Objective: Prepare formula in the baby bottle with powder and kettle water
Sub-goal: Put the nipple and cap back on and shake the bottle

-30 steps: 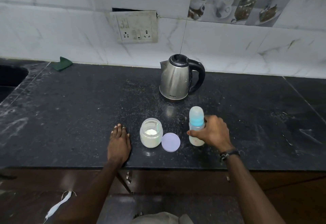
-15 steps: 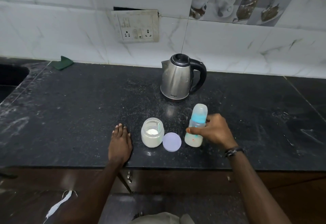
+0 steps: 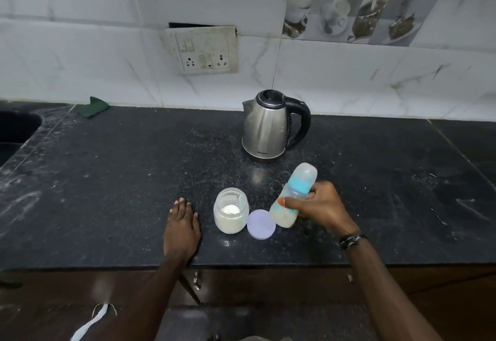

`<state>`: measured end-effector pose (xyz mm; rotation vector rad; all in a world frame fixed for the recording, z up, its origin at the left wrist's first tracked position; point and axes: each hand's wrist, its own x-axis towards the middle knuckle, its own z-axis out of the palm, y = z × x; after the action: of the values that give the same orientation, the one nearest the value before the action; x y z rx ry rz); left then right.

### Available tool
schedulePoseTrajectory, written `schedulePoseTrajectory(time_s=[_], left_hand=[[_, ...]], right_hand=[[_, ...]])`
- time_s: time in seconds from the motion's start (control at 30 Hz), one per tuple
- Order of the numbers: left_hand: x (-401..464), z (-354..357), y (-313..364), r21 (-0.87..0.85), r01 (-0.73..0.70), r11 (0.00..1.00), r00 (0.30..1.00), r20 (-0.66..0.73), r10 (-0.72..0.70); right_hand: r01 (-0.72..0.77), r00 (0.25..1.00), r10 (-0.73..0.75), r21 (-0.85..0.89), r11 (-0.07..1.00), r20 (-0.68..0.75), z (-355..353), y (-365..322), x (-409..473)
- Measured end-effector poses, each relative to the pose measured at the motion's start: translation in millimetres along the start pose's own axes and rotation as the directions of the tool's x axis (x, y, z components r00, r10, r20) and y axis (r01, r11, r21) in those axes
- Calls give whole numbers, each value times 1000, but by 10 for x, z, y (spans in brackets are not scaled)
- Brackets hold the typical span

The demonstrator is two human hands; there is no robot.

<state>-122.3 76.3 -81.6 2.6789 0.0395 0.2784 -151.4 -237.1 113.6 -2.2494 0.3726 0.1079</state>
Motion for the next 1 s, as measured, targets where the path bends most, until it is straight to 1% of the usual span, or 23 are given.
schedulePoseTrajectory(time_s=[0.03,0.1,0.13,0.2,0.23,0.27,0.3,0.33,0.37,0.43,0.5,0.53,0.57,0.63,0.67,0.73,0.77,0.8,0.83,0.87,0.93,0.97,1.0], left_hand=[[5,3,4,0,-2,1000,1000,1,2],[-7,12,8,0,4,1000,1000,10,-4],[-15,13,4,-1,8,1000,1000,13,-8],[-14,7,-2,-1,5,1000,1000,0,-5],[-7,3,1,1,1,1000,1000,-5,-1],[-4,5,7,-1,1,1000,1000,-2,-1],[-4,9,15,-4,4,1000,1000,5,-4],[-9,8,19,-7,9,1000,1000,10,-8],[-14,7,16,-8,11,1000,1000,11,-11],[-11,-2,12,-7,1,1000,1000,-4,-1],[-6,-9,20,-3,-1,1000,1000,-1,1],[-8,-3,20,-2,5,1000,1000,5,-5],[-15,3,18,-1,10,1000,1000,5,-9],[-17,8,6,-3,9,1000,1000,-6,-9],[-15,4,5,-4,5,1000,1000,-12,-6],[-9,-1,15,-1,5,1000,1000,-5,-5],[-10,6,18,0,8,1000,1000,0,-8],[-11,10,16,1,9,1000,1000,2,-9],[-13,11,14,0,8,1000,1000,-1,-8],[-12,6,8,0,5,1000,1000,-4,-5],[-10,-2,6,2,5,1000,1000,-2,-5],[-8,-2,5,0,8,1000,1000,3,-8],[-9,0,6,-1,9,1000,1000,2,-9]], right_hand=[[-2,999,2,-8,1000,-32,-7,-8,6],[-78,995,75,-38,996,-71,-43,-39,18],[-86,994,83,-39,996,-64,-53,-37,-4],[-16,999,17,-20,1000,35,-49,-24,-28],[-18,1000,19,-26,1000,23,-45,-5,-20],[-12,1000,11,-26,1000,-22,-50,3,-14],[-56,997,55,-17,998,-49,-63,-20,-4],[-88,994,84,-51,995,-75,-79,-43,-11],[-106,993,103,-63,992,-62,-79,-47,-41],[-54,998,55,-25,998,24,-72,-39,-55],[-11,1000,11,-62,998,1,-67,-15,-39],[-13,1000,14,-76,997,12,-84,-27,-18],[-64,997,66,-83,995,30,-95,-23,6],[-133,987,137,-49,990,85,-130,-10,3],[-149,986,151,-31,988,71,-140,-4,-2],[-92,996,92,16,996,17,-157,32,26],[-57,997,54,62,996,54,-168,40,49],[-60,992,45,121,991,121,-185,12,31],[-65,983,46,105,992,175,-208,9,24],[-78,981,65,63,995,184,-226,5,35],[-118,991,125,-134,984,49,-256,4,54],[-83,996,84,-151,985,1,-268,6,57],[-34,999,38,-126,991,29,-264,14,73]])
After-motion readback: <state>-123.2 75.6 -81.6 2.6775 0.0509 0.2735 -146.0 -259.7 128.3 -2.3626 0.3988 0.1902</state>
